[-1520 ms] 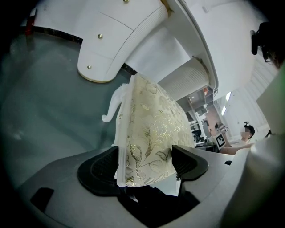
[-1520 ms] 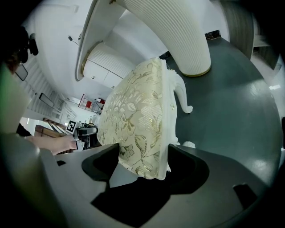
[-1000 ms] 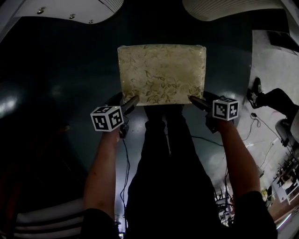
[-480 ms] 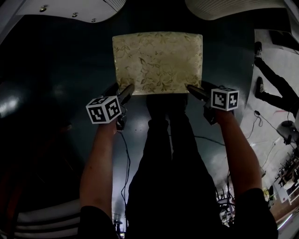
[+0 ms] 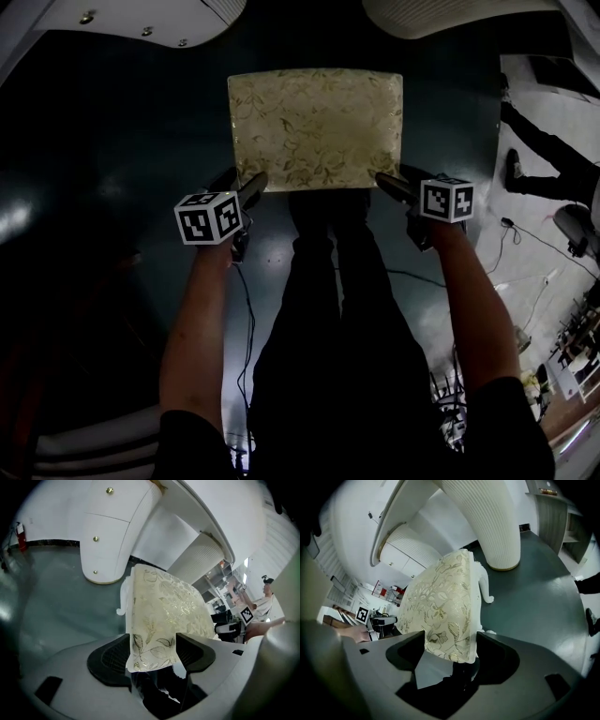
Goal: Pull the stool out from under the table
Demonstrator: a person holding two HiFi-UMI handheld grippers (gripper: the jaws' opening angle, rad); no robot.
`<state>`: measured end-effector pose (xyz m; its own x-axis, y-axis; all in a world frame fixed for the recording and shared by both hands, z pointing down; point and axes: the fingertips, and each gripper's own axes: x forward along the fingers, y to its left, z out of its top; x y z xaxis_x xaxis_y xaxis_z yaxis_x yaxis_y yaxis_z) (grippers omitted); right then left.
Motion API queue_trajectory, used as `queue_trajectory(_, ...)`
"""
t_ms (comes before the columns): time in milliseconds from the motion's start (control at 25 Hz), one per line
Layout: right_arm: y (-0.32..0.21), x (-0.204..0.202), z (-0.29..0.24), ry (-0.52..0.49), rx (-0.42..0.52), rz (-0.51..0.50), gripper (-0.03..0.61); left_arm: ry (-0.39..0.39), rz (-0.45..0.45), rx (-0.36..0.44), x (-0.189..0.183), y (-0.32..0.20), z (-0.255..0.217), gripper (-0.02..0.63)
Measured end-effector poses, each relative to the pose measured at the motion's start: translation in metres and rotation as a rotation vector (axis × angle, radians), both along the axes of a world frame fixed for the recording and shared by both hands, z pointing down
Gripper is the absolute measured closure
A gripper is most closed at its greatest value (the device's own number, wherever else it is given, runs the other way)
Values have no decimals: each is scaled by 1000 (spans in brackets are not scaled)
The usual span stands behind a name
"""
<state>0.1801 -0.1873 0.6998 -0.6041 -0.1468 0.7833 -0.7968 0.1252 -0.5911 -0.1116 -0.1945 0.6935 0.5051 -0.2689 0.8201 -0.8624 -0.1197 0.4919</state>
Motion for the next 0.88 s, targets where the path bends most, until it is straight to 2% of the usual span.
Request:
queue_trajectory(120,3,11,-13,2,-29,69,267,-19,-35,6,-8,-4,-15,298)
queue_trajectory(240,-1,21,-45,35,7,111,267,-34,-72,49,-24,-11,-49,305)
queue_trajectory(320,3,19,-65,74,37,74,267,-37,-78,100,-32,-16,-79,355)
queue_trajectory(400,16,6,-90,89,61,-7,267,-40,-69,145,-35,-16,-113,394)
queue_trajectory(520,43,-22,-145,20,88,-72,267,-29,-64,194,-30,-3,-171,429)
queue_trajectory(680,69,-47,-225,-70,105,-114,267,-21,-74,272,-16,18,-255,522)
queue_trajectory(800,59,-51,-277,-121,188,-95,267,13,-58,349,0,26,-314,562)
queue_trajectory(880,48,-44,-307,-116,248,-69,267,33,-11,399,16,34,-349,572)
